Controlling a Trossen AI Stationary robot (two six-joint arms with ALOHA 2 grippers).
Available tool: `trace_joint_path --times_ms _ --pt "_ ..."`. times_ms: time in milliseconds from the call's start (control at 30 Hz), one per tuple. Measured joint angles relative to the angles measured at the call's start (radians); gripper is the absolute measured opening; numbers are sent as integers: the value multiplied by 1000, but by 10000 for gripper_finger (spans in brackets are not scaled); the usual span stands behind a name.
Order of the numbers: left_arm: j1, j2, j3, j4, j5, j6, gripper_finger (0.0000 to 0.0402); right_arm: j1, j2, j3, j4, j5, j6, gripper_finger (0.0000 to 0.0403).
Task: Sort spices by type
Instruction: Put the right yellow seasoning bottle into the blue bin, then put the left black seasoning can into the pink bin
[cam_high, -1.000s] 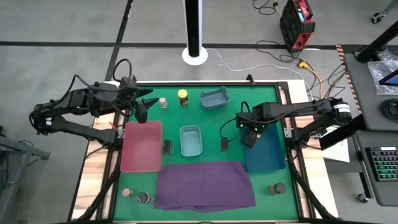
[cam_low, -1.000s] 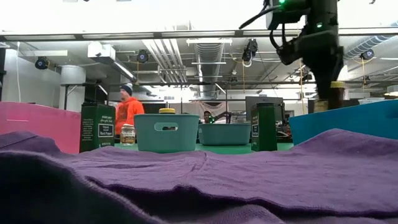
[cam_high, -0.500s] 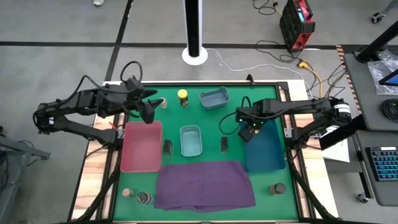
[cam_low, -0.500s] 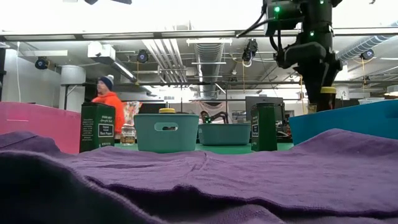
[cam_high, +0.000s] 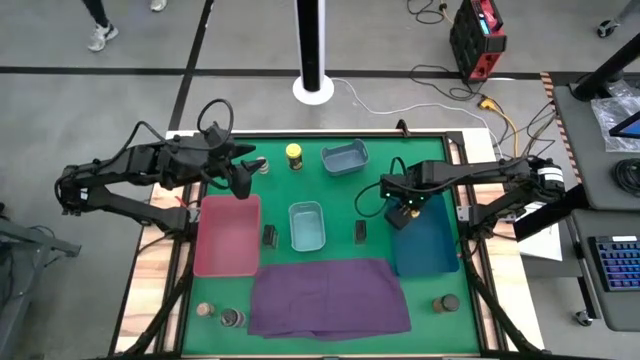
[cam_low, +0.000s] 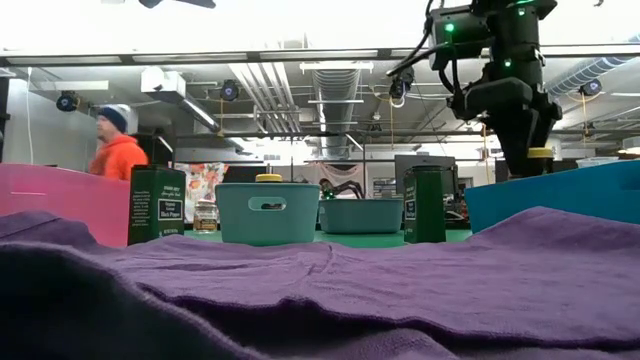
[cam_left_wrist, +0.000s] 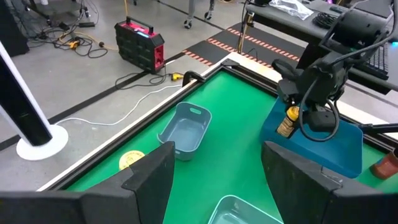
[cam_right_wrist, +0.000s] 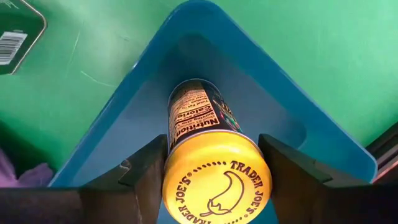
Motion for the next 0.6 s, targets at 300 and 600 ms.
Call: trace_joint_path --times_ms 300,600 --pt "0 0 0 4 0 -12 223 0 -2 0 -4 27 36 330" --pt "0 0 0 -51 120 -290 223 0 -11 130 -123 34 24 337"
